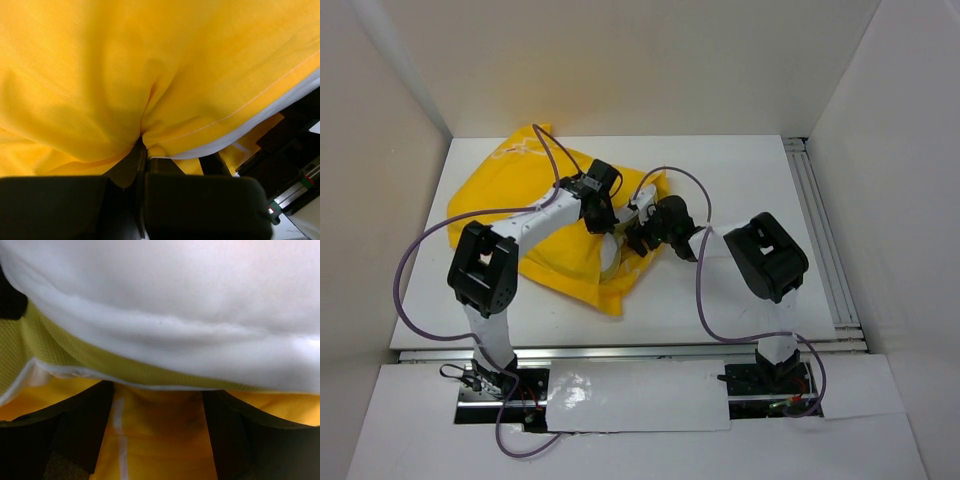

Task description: Put the pillow into the pillowcase

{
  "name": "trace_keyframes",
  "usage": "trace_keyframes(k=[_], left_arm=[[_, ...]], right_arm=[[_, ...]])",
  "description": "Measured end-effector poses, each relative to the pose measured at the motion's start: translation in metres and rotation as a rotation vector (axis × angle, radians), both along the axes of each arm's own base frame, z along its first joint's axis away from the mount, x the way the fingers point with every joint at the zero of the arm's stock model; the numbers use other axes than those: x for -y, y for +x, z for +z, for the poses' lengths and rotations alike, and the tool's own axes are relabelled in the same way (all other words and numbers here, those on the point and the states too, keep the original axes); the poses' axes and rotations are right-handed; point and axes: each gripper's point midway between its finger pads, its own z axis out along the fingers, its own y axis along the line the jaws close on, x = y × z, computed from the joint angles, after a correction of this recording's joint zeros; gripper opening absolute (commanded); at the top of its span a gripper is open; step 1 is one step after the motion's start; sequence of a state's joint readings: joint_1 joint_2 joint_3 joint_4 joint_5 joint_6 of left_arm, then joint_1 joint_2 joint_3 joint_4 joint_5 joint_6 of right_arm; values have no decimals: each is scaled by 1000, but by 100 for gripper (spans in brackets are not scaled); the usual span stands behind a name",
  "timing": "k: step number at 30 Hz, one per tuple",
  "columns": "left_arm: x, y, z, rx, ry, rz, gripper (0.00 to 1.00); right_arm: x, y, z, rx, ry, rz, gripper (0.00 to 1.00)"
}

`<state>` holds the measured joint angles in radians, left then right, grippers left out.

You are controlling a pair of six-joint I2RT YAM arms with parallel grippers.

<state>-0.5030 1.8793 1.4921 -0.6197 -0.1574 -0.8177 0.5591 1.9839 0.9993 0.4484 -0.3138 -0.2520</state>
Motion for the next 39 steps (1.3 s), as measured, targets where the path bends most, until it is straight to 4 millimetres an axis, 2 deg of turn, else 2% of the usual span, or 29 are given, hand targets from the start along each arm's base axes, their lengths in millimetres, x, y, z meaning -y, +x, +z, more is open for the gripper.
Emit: trace_keyframes(k=[2,4,9,10,12,14,19,22,26,33,36,39], left_arm=[[-1,1,1,0,-15,3,0],[-2,2,2,0,-26,3,0],[-2,1,3,5,-41,1,0],[-2,1,3,7,-46,-1,0],[-1,1,4,11,-54,-5,0],[-2,4,5,17,-68,-4,0],[-5,6,6,3,-102,-1,0],[-8,5,6,-9,-103,6,0],[-7,5,14,-18,-112,32,0],[-9,25,53,32,-110,144,0],[-10,36,62,36,-102,195,0],[-7,41,56,14,-96,210,0]], right_arm=[[1,1,0,2,-3,-12,77],[2,3,0,2,-4,-31,67],[3,11,0,-9,-5,-82,57],[1,15,0,-8,-2,-88,43],[-6,20,1,-11,11,-82,26],[-9,20,2,-20,26,-77,0],[-9,14,4,-26,64,-81,0],[0,5,16,-24,95,-100,0],[16,-10,51,-19,166,-139,0],[59,-29,138,77,309,-194,0],[72,-42,161,98,338,-202,0],[82,-54,170,88,341,-214,0]])
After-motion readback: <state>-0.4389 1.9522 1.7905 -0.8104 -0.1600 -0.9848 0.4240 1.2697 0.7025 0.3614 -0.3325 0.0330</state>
